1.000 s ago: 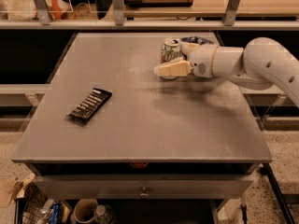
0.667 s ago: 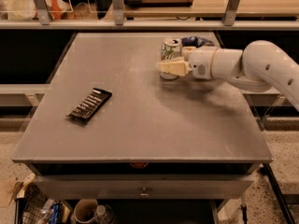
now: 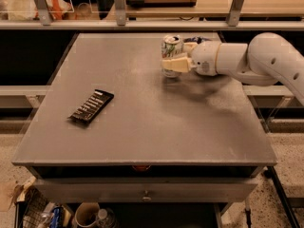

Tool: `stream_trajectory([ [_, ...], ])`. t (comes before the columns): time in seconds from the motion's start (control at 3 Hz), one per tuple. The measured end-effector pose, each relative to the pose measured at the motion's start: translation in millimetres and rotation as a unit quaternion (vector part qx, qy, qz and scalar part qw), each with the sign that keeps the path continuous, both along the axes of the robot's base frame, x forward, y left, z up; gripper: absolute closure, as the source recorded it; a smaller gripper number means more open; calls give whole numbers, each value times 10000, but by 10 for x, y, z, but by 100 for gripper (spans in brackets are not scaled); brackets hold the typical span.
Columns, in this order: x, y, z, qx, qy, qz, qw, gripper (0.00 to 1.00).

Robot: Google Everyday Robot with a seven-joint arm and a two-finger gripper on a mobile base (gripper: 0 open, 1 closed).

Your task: Knock 7up can over

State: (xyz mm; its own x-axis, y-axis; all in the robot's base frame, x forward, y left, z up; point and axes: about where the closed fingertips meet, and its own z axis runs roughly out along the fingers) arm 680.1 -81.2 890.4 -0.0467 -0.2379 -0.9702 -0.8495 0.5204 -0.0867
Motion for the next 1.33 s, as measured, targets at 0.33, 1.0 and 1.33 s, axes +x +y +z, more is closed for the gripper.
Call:
stream_trajectory([
  [0.33,-74,-15,195,-452,-142,257,9985,100],
  [1.0,-233,-117,465,-2293,-402,844,9689,100],
  [1.33,-261,-227,592,-3190,-509,1042,9406,100],
])
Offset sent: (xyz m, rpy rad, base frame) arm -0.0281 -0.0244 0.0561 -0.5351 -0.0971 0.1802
